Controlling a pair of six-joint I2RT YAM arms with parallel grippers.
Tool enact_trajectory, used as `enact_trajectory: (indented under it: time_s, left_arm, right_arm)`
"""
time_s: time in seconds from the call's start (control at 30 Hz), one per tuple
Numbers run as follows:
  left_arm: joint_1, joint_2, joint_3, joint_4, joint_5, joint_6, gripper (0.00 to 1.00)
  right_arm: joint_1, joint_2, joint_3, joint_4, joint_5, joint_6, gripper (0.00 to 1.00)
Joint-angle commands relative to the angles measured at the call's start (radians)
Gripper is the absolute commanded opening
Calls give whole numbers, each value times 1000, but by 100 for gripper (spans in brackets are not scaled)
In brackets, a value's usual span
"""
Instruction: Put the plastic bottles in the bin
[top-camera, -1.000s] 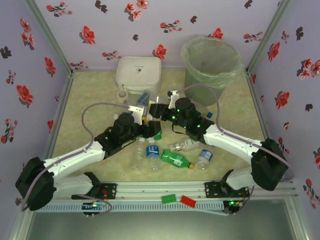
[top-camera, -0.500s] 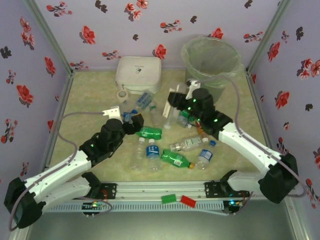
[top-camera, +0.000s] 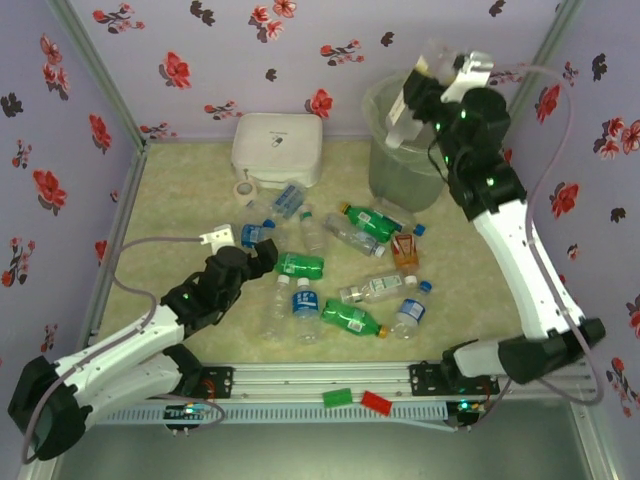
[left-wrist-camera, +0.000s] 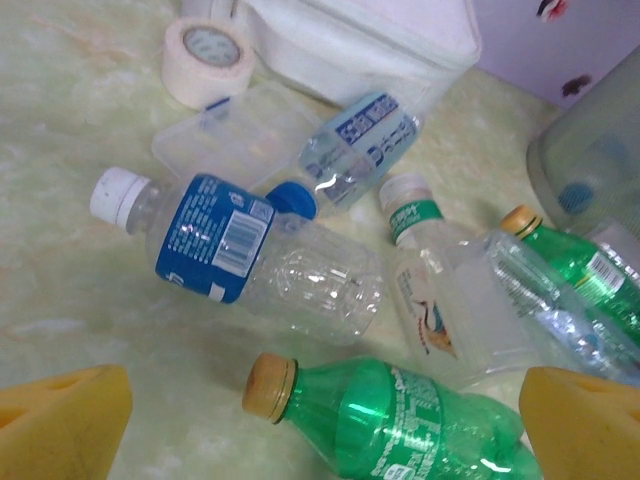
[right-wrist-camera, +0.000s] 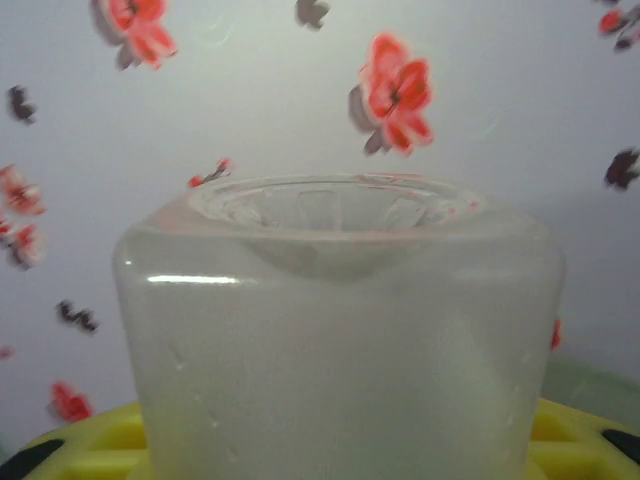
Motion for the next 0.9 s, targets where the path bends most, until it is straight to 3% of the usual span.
enact_trajectory:
  time_s: [0.0,0.13,0.63,0.73,0.87]
  left_arm:
    - [9,33,23,-14,29,2,100]
    - [9,50,15,-45,40,-26,100]
    - [15,-75,-45,-99,24,-38,100]
    - [16,-85,-43,-119,25,-42,100]
    - [16,-100,-54,-132,27,-56,100]
  right_arm:
    - [-46,151,117,-13,64,-92,49]
    - [-88,325,287,-101,73,-113,50]
    - [-124,581,320,-283,-26,-38,55]
    - [-125,602,341,-304,-21,-26,63]
    - [-126,612,387,-336,-5,-29,89]
